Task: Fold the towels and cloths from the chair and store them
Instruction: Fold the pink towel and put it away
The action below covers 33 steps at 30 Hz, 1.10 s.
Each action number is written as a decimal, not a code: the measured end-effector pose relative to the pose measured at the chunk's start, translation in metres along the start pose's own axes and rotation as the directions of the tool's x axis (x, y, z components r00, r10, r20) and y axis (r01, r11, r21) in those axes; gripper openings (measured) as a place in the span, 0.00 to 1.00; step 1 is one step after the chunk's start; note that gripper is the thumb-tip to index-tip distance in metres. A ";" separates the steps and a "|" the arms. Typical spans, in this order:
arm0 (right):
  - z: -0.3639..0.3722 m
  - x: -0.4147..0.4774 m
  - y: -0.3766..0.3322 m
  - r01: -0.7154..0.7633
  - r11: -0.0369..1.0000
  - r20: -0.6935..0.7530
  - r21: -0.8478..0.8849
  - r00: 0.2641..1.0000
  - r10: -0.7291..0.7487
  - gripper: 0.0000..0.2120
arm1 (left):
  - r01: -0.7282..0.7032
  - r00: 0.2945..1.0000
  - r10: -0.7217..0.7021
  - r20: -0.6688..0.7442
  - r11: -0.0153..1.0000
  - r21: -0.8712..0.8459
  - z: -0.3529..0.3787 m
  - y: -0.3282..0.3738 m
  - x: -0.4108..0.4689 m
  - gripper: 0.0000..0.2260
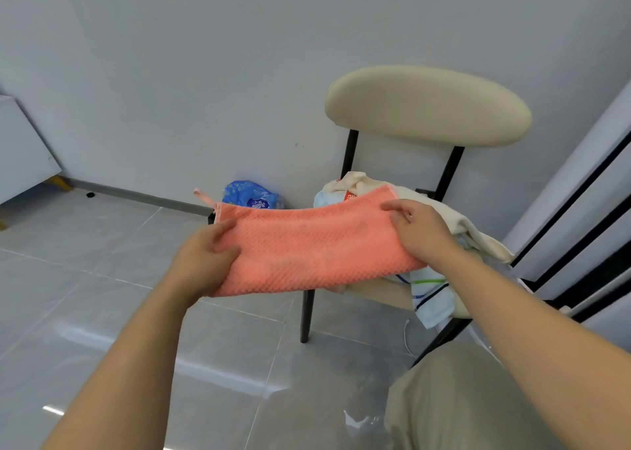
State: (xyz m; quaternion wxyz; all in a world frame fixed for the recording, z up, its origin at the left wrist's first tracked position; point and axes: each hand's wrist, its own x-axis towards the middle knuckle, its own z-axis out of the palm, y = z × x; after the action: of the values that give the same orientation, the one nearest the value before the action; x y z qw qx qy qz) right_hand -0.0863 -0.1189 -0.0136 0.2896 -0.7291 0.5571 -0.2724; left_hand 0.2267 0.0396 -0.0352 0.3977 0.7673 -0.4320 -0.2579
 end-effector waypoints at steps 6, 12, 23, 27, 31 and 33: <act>0.001 -0.022 -0.013 0.050 0.995 0.081 0.089 0.995 -0.057 0.17 | -0.002 0.999 0.008 0.053 0.995 -0.104 -0.023 -0.011 -0.020 0.29; 0.056 -0.044 0.002 0.007 0.981 0.190 0.192 0.981 -0.044 0.23 | 0.124 0.990 -0.113 0.089 0.983 -0.133 -0.063 -0.047 -0.051 0.40; 0.141 -0.073 -0.005 0.094 0.984 0.338 -0.151 0.940 -0.038 0.30 | 0.107 0.978 -0.174 0.116 0.892 0.438 -0.044 -0.070 -0.060 0.44; 0.149 -0.084 -0.022 0.182 0.961 0.358 -0.207 0.929 -0.099 0.27 | -0.040 0.985 -0.047 0.167 0.874 0.483 -0.023 -0.052 -0.059 0.32; 0.164 -0.101 -0.044 0.201 0.977 0.396 -0.075 0.905 -0.156 0.28 | -0.177 0.971 0.072 0.227 0.855 0.488 0.007 -0.046 -0.056 0.31; 0.169 -0.110 -0.055 0.164 0.984 0.384 0.069 0.906 -0.178 0.30 | -0.217 0.965 0.124 0.230 0.870 0.442 0.019 -0.044 -0.055 0.31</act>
State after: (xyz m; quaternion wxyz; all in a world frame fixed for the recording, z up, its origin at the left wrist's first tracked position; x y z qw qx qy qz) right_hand 0.0458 0.0191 -0.0974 0.3821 -0.8093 0.4179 -0.1564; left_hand 0.2051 0.0939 -0.0799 0.1801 0.7697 -0.5840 -0.1847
